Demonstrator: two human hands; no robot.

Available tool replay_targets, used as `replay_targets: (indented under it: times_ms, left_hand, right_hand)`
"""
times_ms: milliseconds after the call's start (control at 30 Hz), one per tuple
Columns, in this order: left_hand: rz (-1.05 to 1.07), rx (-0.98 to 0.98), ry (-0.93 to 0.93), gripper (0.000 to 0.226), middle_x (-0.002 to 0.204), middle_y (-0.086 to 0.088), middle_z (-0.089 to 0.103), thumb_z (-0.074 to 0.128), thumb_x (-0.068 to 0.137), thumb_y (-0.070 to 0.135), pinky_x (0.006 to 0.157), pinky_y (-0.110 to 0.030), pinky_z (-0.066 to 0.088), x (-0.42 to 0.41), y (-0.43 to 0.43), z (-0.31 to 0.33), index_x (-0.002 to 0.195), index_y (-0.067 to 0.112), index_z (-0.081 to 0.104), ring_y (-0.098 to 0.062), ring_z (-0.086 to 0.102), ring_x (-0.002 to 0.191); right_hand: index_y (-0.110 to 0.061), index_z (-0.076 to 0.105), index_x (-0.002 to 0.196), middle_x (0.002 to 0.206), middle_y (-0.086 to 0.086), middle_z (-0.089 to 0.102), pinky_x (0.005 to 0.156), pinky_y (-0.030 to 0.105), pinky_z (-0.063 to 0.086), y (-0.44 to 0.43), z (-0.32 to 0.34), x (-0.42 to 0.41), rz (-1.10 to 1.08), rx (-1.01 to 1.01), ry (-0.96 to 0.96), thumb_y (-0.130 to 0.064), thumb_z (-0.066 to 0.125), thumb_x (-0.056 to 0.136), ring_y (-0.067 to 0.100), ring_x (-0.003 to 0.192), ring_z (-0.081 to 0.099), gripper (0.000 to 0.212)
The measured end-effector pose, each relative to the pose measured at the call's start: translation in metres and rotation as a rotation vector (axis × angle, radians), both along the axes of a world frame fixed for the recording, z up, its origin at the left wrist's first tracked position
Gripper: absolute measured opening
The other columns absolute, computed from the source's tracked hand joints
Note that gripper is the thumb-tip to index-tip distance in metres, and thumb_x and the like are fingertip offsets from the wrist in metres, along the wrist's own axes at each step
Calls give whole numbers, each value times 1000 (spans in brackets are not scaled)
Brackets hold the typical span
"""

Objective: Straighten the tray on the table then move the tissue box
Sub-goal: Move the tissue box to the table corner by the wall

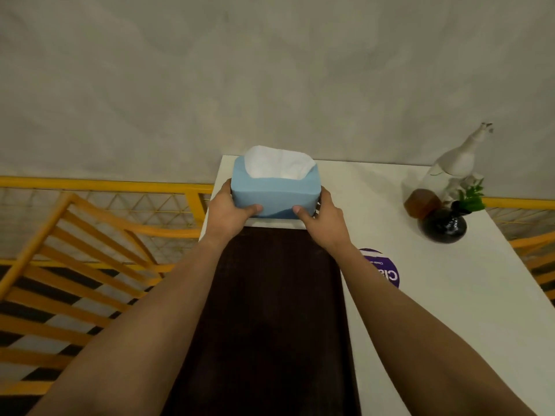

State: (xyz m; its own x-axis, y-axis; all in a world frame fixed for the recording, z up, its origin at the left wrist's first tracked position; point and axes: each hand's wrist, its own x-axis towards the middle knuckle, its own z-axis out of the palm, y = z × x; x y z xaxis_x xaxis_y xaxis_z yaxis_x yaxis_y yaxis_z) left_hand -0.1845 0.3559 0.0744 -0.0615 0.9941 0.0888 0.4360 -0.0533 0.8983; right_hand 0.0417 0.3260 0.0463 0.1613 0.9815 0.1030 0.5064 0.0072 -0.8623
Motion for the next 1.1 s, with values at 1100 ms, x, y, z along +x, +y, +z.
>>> replay_targets:
  times_ms: [1100]
  left_hand:
    - [-121,-6,39,87,135,-5,61,89,70,16,94,-35,51,-77,146,-58,145,16,45,-26,57,123]
  right_hand:
    - [-33,25,154,123,-18,52,70,3,40,142,-56,-64,-68,7,-48,-67,67,85,7,104,54,88]
